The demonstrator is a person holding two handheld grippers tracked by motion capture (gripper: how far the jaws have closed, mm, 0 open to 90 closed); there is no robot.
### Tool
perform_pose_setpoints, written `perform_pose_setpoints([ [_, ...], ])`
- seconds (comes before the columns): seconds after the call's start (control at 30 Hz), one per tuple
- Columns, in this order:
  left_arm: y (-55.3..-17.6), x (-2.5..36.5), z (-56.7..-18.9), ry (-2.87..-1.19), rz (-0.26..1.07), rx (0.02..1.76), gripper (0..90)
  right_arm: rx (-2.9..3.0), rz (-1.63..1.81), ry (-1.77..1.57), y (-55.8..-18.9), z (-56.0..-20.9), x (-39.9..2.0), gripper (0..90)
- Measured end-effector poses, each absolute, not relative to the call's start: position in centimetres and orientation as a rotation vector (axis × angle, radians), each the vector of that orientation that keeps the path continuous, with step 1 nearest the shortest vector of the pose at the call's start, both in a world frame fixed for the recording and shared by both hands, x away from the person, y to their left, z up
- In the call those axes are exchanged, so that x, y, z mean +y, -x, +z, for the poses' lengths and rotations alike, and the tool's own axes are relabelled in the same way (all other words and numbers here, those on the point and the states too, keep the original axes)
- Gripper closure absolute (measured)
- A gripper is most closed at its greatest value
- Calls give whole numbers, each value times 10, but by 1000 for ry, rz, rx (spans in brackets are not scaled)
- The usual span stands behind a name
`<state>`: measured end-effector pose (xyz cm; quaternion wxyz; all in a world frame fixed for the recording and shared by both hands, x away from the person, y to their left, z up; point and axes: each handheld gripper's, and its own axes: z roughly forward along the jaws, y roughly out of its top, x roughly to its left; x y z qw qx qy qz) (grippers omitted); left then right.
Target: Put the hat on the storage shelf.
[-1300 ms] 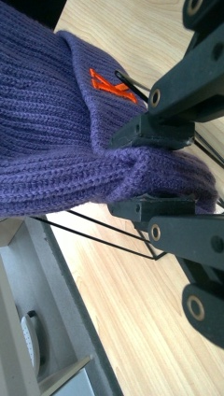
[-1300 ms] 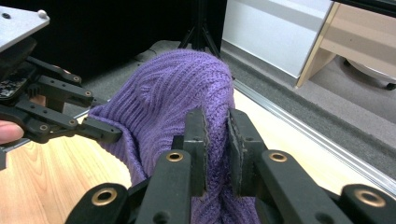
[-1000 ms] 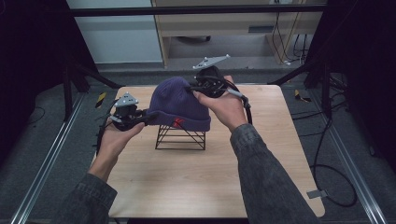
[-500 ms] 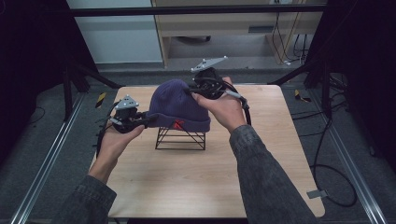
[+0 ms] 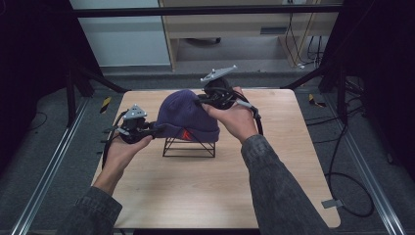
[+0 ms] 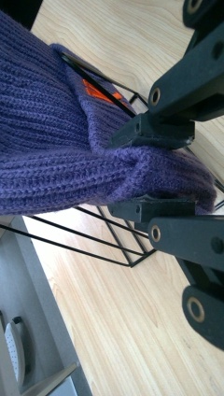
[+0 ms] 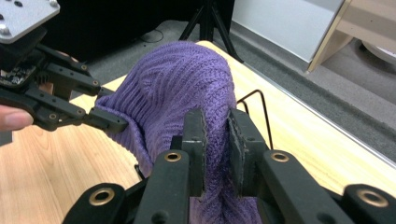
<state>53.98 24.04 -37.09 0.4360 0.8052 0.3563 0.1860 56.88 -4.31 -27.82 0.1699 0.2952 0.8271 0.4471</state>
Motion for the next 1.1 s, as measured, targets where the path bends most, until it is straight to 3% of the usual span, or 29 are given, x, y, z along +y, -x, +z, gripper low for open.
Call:
perform_pose_setpoints([
  [1.1, -540, 246, -416, -2078, 401, 928, 668, 2453, 1173, -850, -562, -325, -33, 762],
])
